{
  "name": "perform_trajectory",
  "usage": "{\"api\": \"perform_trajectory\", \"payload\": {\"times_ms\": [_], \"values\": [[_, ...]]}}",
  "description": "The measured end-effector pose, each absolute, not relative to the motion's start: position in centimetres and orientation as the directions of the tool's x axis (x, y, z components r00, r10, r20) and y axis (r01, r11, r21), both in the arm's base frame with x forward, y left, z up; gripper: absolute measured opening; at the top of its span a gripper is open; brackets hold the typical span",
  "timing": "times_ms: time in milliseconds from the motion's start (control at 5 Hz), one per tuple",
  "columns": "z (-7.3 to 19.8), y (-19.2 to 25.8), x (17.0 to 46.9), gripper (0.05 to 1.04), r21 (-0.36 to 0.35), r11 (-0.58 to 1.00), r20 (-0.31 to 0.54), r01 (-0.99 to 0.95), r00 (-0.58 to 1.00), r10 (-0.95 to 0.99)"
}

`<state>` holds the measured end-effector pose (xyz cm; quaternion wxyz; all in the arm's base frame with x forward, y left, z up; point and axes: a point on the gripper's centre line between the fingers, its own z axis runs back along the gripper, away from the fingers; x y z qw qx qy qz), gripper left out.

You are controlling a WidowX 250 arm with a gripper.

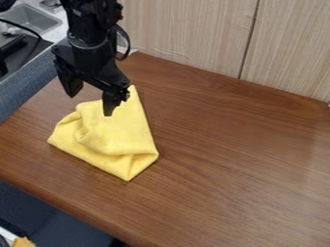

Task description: Unfold the cloth from bottom left to top right

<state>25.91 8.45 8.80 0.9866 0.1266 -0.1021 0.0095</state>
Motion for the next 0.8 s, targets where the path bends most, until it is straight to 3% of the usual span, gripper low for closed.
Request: {"api": "perform_trajectory", "payload": {"times_ms": [800], "values": [[5.8, 11.8, 25.9, 1.000, 0.199, 0.973, 0.126, -0.121, 0.987, 0.097]]}}
